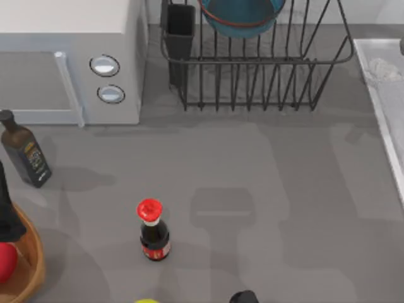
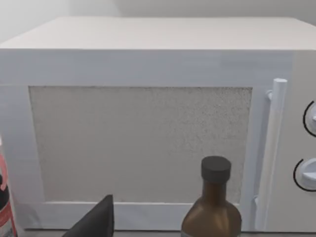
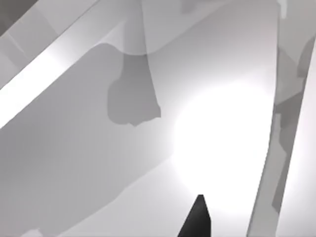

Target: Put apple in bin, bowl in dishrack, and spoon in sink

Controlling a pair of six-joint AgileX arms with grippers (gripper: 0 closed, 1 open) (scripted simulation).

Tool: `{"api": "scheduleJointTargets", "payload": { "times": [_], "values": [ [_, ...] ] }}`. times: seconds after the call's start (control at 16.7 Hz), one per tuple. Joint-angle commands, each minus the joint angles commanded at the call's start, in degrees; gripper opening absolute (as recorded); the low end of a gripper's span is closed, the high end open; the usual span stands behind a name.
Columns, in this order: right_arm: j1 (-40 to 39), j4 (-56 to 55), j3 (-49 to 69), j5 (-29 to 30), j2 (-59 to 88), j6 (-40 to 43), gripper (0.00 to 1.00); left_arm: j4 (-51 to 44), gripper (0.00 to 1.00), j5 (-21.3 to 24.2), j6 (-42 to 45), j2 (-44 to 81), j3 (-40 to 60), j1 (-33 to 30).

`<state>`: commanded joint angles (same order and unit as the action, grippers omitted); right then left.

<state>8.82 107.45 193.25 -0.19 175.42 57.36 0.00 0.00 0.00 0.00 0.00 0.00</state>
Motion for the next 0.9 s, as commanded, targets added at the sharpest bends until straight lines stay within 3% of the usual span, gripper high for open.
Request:
{"api": "scheduleJointTargets", "payload": {
  "times": [0.54,0.9],
  "values": [
    [0.0,0.0,0.0,0.0,0.0,0.0,0.98,0.0,1.0,0.0,0.0,0.0,0.0,0.0],
    [0.0,0.0,0.0,0.0,0.0,0.0,1.0,0.0,1.0,0.0,0.0,0.0,0.0,0.0]
  ]
}}
